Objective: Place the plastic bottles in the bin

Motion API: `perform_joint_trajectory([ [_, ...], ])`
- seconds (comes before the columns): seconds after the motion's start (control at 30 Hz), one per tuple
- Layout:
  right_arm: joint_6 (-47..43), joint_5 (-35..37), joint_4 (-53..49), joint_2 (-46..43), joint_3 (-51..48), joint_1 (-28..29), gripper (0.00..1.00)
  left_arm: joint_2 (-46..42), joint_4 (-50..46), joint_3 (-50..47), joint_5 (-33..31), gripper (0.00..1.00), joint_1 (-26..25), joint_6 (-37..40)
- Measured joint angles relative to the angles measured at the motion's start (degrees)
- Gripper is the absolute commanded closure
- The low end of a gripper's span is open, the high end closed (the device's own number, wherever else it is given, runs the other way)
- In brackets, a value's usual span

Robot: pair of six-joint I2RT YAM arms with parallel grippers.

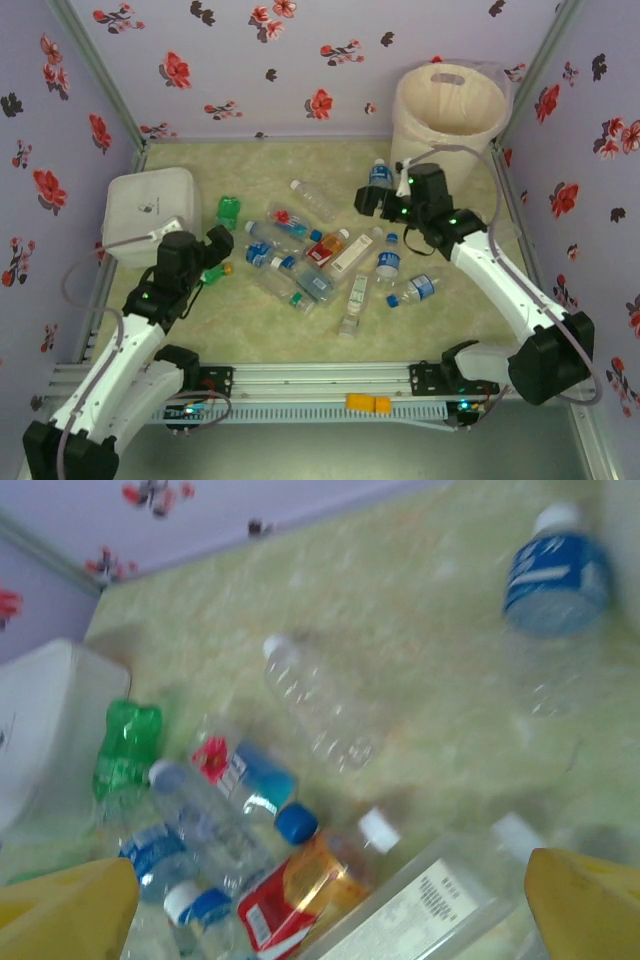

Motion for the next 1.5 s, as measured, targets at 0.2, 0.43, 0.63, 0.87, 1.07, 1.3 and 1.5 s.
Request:
perform_joint_trajectory([
  [0.2,-0.72,0.11,2.12,3.08,-1.53,5.97,0.0,-6.19,-7.87,-5.73,-3.08,0.0,0.0,-15.91],
  [0.43,-1.42,0.15,5.46,5.55,-5.44,10.36,0.0,-5.64,-15.19,-7.19,-6.95,0.0,0.0,-32.06],
  [0.63,-1.53,0.52,7.65,8.28,-6.47,12.96,0.0,0.81,-17.9,-6.82,-9.25,0.0,0.39,-43.23],
  [0.87,-2.47,0.98,7.76,8.94,-6.45,13.77,0.0,8.63,-17.68,-6.29,-10.16,0.0,3.26,-53.11],
  [1.07,-2.62,1.68,7.85,8.83,-6.84,14.21,0.0,15.39,-14.34,-4.63,-10.1,0.0,7.76,-54.12],
  [1.3,-2.62,2.03,7.87,8.83,-7.17,14.25,0.0,24.83,-8.15,-3.04,-8.63,0.01,9.86,-53.48],
  [1.5,-2.62,2.05,7.87,9.11,-7.17,14.32,0.0,31.3,-5.75,-1.9,-7.52,0.17,10.01,-52.78],
])
